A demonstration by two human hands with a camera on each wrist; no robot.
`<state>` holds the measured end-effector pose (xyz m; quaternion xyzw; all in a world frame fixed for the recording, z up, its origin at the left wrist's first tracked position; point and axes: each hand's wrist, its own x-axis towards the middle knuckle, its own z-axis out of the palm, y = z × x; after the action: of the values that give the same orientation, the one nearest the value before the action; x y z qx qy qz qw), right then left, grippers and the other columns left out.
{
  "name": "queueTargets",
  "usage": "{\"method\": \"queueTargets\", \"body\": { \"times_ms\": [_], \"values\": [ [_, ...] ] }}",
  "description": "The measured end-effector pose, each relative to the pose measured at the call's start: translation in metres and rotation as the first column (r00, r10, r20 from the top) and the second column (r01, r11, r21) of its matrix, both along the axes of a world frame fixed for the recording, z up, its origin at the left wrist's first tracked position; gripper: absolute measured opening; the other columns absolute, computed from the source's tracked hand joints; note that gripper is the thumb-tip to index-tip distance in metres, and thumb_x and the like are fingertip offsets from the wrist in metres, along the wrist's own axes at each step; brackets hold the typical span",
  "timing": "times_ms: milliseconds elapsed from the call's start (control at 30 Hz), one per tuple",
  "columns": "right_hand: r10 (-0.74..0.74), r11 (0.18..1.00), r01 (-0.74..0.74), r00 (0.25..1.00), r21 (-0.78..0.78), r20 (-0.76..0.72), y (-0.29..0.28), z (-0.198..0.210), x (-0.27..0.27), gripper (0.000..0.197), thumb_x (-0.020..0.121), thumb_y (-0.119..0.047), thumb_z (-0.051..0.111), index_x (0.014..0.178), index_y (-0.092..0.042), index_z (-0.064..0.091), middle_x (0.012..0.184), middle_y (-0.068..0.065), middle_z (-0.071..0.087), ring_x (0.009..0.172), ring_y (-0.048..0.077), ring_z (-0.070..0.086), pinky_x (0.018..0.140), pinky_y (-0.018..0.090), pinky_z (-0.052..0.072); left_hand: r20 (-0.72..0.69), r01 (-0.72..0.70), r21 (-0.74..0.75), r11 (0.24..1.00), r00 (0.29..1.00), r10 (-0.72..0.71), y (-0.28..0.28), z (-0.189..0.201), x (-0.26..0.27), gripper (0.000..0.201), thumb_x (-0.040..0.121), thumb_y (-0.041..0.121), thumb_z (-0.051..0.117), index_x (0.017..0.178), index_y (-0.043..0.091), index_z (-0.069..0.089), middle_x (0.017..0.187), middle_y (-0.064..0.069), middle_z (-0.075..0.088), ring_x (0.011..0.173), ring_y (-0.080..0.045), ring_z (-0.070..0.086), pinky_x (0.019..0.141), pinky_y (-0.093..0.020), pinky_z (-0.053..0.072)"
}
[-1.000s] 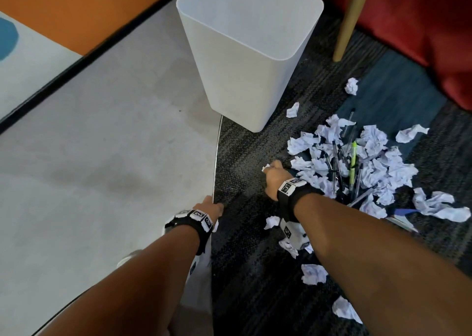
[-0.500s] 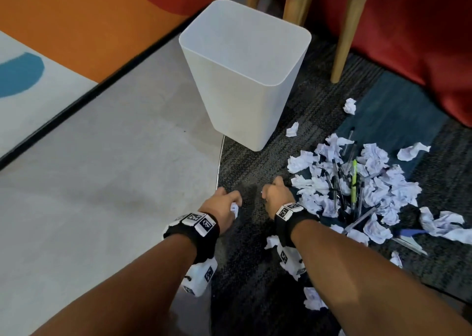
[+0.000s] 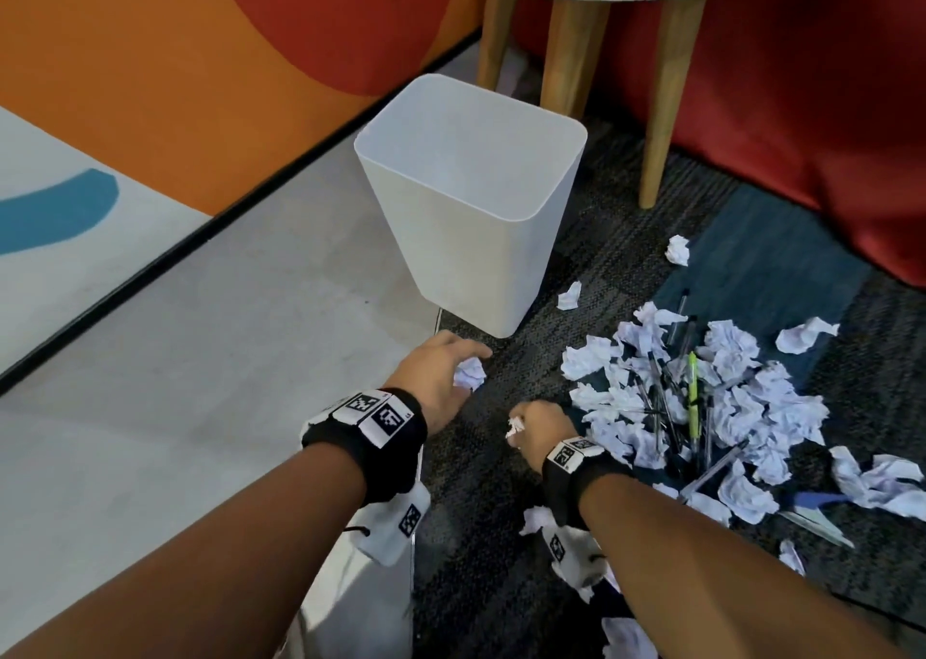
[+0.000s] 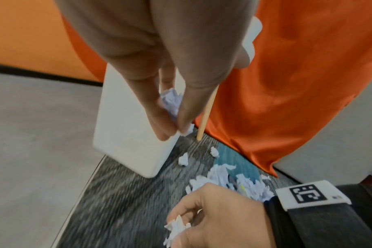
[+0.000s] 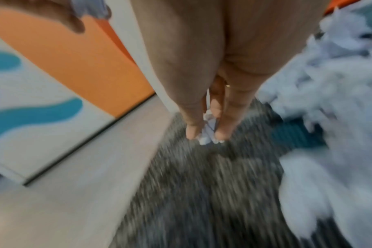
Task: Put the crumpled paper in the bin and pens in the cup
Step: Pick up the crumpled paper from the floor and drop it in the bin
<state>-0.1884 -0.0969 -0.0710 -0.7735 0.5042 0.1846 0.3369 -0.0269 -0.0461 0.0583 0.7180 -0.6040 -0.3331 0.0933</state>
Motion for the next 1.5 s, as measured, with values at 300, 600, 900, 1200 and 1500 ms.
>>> {"method": "queueTargets", "body": {
  "times_ms": [300,600,900,1200,1500],
  "values": [
    [-0.045,0.987,0.112,0.886,-0.118,0.462,-0.088,0.177,-0.023,0.024,0.087,-0.029,0.069,0.109,-0.019,0.068,0.106,0.008,0.067,0.097,0.024,0.064,0.084,0.026,0.05,0.14,0.061,-0.181,0.981,0.99,-0.036,-0.099,0.161,-0.013,0.033,0.085,0.047,0.065,0.113,0.032,0.06,0.11,0.004,0.063,0.074,-0.011,0.054,0.072,-0.024,0.039],
    [-0.076,0.895,0.373,0.668,-0.244,0.74,-0.129,0.24,-0.016,0.027,0.089,-0.031,0.066,0.114,-0.029,0.059,0.077,-0.016,0.053,0.061,-0.003,0.05,0.061,0.012,0.038,0.239,-0.118,-0.239,0.964,0.955,0.176,-0.159,0.119,0.015,0.042,0.091,0.038,0.057,0.129,0.026,0.044,0.121,-0.008,0.053,0.105,-0.03,0.056,0.092,-0.042,0.046],
    [-0.048,0.829,0.403,0.741,-0.387,0.67,-0.146,0.237,0.032,0.025,0.087,-0.037,0.064,0.108,-0.029,0.056,0.093,-0.008,0.063,0.105,0.021,0.051,0.096,0.043,0.043,0.263,-0.057,-0.224,0.973,0.958,0.116,-0.159,0.102,0.027,0.05,0.09,0.041,0.059,0.136,0.03,0.044,0.125,-0.008,0.054,0.112,-0.028,0.055,0.094,-0.039,0.045],
    [-0.048,0.785,0.396,0.806,-0.476,0.59,-0.144,0.232,0.033,0.033,0.088,-0.05,0.057,0.115,-0.031,0.058,0.119,-0.007,0.062,0.121,0.022,0.048,0.102,0.046,0.035,0.18,0.014,-0.332,0.943,0.983,0.049,-0.127,0.13,0.017,0.021,0.088,0.027,0.054,0.108,0.029,0.058,0.104,0.001,0.059,0.092,-0.021,0.056,0.083,-0.036,0.046],
    [-0.355,0.734,0.635,0.662,-0.241,0.66,-0.093,0.154,-0.009,0.022,0.092,-0.037,0.052,0.087,-0.016,0.046,0.073,0.002,0.057,0.073,0.026,0.055,0.072,0.041,0.047,0.099,0.219,-0.163,0.962,0.974,-0.205,-0.07,0.082,-0.046,0.011,0.087,0.031,0.05,0.09,0.028,0.06,0.077,0.006,0.06,0.076,-0.022,0.057,0.068,-0.032,0.048]
  ]
}}
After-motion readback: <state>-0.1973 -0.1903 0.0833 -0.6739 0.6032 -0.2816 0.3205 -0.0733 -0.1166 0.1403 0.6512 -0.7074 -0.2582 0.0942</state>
